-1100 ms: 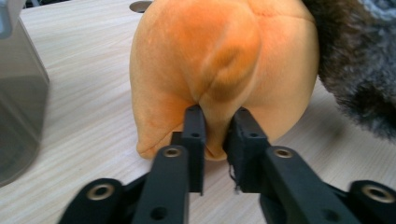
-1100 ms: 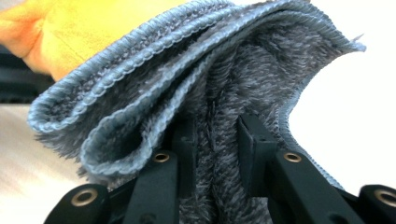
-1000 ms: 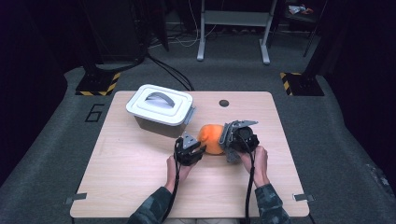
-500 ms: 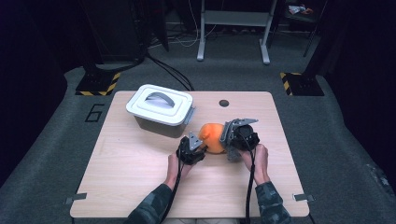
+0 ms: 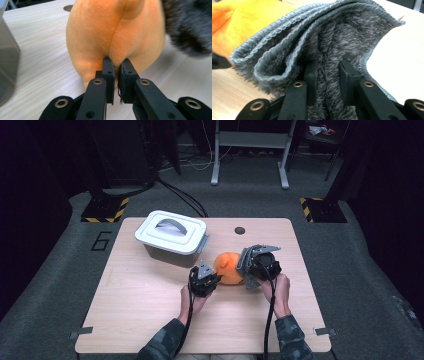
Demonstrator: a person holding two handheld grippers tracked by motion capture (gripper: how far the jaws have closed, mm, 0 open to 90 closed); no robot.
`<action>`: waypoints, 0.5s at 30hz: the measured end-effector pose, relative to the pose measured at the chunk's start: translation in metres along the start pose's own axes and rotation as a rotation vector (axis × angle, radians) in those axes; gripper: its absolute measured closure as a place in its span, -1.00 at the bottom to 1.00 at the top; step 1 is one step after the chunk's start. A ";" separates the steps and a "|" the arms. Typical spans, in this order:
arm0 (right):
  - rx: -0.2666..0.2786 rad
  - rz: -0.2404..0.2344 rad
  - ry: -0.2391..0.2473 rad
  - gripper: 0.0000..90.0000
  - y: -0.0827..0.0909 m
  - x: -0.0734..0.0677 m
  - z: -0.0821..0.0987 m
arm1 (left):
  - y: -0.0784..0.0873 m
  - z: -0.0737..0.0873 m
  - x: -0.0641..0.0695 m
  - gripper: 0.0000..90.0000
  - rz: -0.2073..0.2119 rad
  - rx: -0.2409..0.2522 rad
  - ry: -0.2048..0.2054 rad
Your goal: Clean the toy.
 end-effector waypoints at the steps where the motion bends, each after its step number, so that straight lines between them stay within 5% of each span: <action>1: 0.000 -0.003 -0.001 0.57 0.000 0.001 0.000 | 0.001 0.000 0.000 0.87 0.008 0.003 0.012; 7: 0.004 -0.027 -0.030 0.57 -0.001 0.003 0.000 | 0.000 0.003 -0.004 0.87 0.000 -0.003 0.025; 15: 0.099 -0.063 0.028 0.57 0.028 -0.014 -0.016 | -0.001 0.002 -0.001 0.86 -0.009 -0.006 -0.003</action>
Point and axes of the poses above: each handheld gripper's, and its own axes: y roughly backward along the jaws, z roughly out of its underside, x roughly to its right, the point moved 1 cm from there along -y, roughly forward along the jaws, and after that the axes turned 10 degrees about z, right-handed, at the moved point
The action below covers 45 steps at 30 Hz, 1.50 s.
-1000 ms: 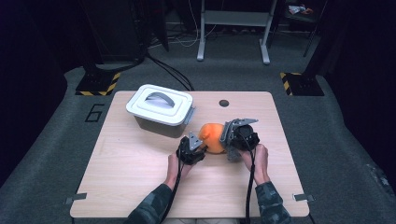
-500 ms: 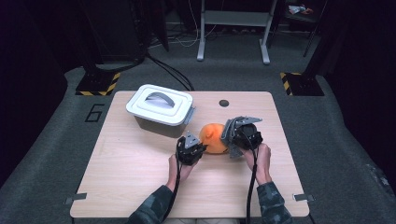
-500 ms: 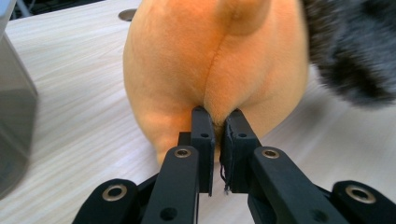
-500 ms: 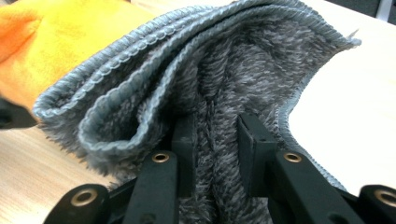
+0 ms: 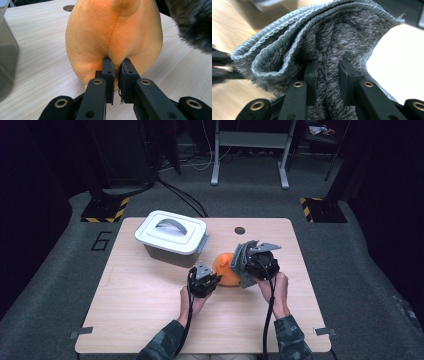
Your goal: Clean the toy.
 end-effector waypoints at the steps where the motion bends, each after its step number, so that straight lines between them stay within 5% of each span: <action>1: 0.015 -0.019 0.016 0.57 0.002 -0.003 -0.003 | 0.000 0.000 0.000 0.85 -0.004 -0.002 -0.010; 8: 0.029 -0.054 0.088 0.57 0.001 -0.027 -0.015 | -0.002 -0.001 0.003 0.85 -0.006 -0.007 -0.044; 12: 0.005 -0.029 0.114 0.58 -0.009 -0.032 -0.014 | -0.003 0.001 0.001 0.85 -0.009 -0.012 -0.038; 32: -0.146 0.037 -0.037 0.58 -0.040 0.017 0.031 | -0.004 0.004 -0.003 0.84 -0.012 -0.012 -0.020; 45: -0.226 0.038 -0.065 0.58 -0.062 0.026 0.048 | -0.004 0.004 -0.003 0.84 -0.012 -0.012 -0.014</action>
Point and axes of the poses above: each handheld gripper's, and its own axes: y roughly backward along the jaws, z roughly out of its underside, x roughly to its right, the point moved 1 cm from there along -y, roughly forward along the jaws, and after that the axes turned 10 degrees about z, right-handed, at the moved point
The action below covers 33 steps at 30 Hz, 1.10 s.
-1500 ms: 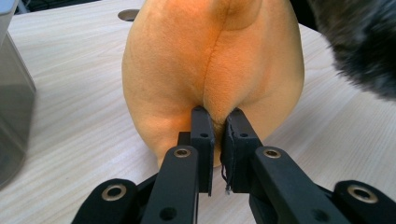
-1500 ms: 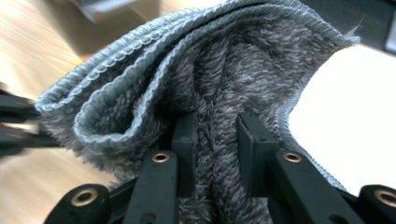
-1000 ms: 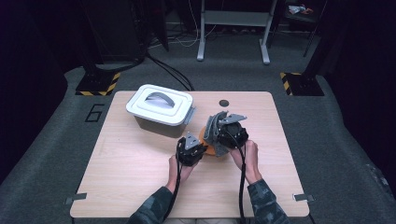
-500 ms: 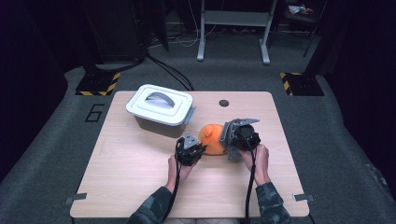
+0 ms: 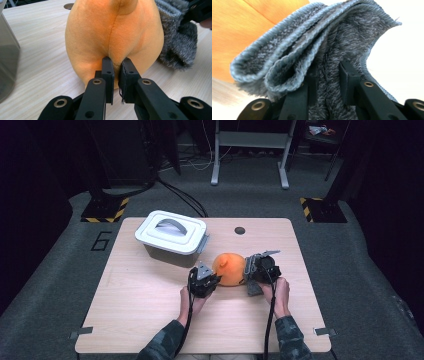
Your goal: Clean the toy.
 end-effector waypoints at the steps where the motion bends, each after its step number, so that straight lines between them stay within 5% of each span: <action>1: -0.004 0.000 0.001 0.58 -0.003 0.001 0.001 | 0.000 0.000 0.000 0.84 0.000 0.001 0.003; 9: -0.071 -0.022 -0.014 0.58 -0.023 0.001 0.011 | 0.001 0.000 0.000 0.84 -0.001 0.003 0.000; 13: -0.027 -0.004 -0.021 0.59 -0.002 0.008 0.008 | 0.002 0.001 0.000 0.84 0.001 0.007 0.002; 17: 0.088 0.004 -0.011 0.59 0.035 0.009 -0.004 | 0.001 0.000 0.001 0.84 0.000 0.010 -0.003; 24: 0.211 -0.034 0.116 0.58 0.076 -0.032 -0.033 | 0.000 -0.001 0.003 0.84 0.000 0.008 -0.011; 29: 0.199 -0.019 0.202 0.58 0.072 -0.058 -0.044 | 0.000 -0.002 0.005 0.84 0.002 0.000 -0.025; 33: 0.186 -0.023 0.191 0.58 0.064 -0.056 -0.042 | -0.001 -0.001 0.003 0.84 0.006 0.005 -0.017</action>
Point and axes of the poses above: each handheld gripper's, and its own axes: y roughly backward along the jaws, z roughly out of its underside, x roughly to its right, the point moved 1 cm from there along -y, roughly forward along the jaws, and after that the axes turned 10 degrees about z, right-handed, at the moved point
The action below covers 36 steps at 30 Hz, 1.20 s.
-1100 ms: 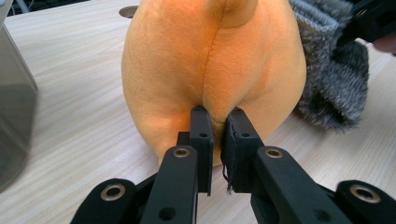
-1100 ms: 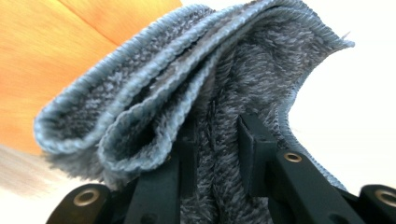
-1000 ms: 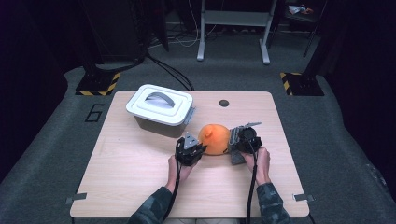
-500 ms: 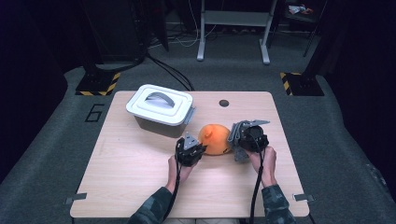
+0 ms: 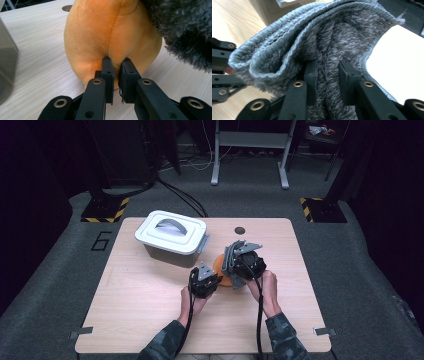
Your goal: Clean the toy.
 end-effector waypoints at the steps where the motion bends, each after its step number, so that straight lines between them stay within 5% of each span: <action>1: 0.000 0.004 -0.009 0.58 -0.001 0.001 0.001 | 0.000 0.000 0.000 0.84 0.000 -0.003 -0.006; 17: -0.114 0.030 -0.115 0.58 -0.026 0.036 0.042 | -0.001 0.001 -0.001 0.84 0.002 0.002 0.003; 31: -0.258 0.016 -0.173 0.58 -0.062 0.048 0.071 | -0.002 0.001 -0.001 0.84 -0.001 -0.001 0.005; 36: -0.265 -0.010 -0.200 0.58 -0.076 0.046 0.079 | -0.002 0.001 -0.003 0.84 0.002 0.001 0.004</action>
Point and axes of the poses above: each handheld gripper's, and its own axes: y roughly backward along the jaws, z roughly out of its underside, x roughly to its right, the point moved 1 cm from there along -y, roughly forward along the jaws, and after that the axes turned 10 degrees about z, right-handed, at the moved point
